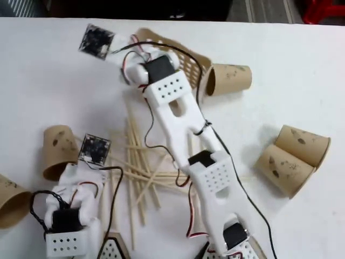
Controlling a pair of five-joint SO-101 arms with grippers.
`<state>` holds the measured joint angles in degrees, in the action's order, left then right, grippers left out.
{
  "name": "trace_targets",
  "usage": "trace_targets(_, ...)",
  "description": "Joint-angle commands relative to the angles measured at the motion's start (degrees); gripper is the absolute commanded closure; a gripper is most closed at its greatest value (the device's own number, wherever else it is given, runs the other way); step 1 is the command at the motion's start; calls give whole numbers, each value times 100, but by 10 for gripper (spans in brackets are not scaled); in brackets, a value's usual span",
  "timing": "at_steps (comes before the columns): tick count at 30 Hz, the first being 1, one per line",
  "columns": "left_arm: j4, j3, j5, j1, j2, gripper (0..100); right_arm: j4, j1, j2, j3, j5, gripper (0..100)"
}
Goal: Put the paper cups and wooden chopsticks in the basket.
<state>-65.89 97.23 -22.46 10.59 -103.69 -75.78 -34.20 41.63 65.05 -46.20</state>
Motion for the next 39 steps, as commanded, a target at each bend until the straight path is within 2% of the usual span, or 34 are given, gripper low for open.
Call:
trace_targets(1, 88, -26, -35, -4, -31, 976, -13, -198, -145, 378, -281, 980)
trace_targets(8, 88, -26, -35, -4, -31, 976, -13, -409, -136, 378, -756, 980)
trace_targets(14, 88, -26, -35, -4, -31, 976, -101, -400, -101, 334, -765, 975)
trace_targets(16, 88, -26, -35, -4, -31, 976, -382, -391, -145, 378, -765, 937)
trace_targets(18, 88, -26, -35, -4, -31, 976, -699, -382, -198, 396, -721, 856)
trace_targets(20, 88, -26, -35, -4, -31, 976, -1007, -347, -312, 484, -360, 775)
trace_targets(23, 88, -26, -35, -4, -31, 976, -1297, -154, -514, 695, 255, 721)
trace_targets(31, 88, -26, -35, -4, -31, 976, -2281, 646, -1051, 1319, 413, 755)
trace_targets(36, 88, -26, -35, -4, -31, 976, -2273, 1499, -1604, 1327, 1169, 779)
trace_targets(39, 88, -26, -35, -4, -31, 976, -2273, 1930, -1877, 1327, 1371, 780)
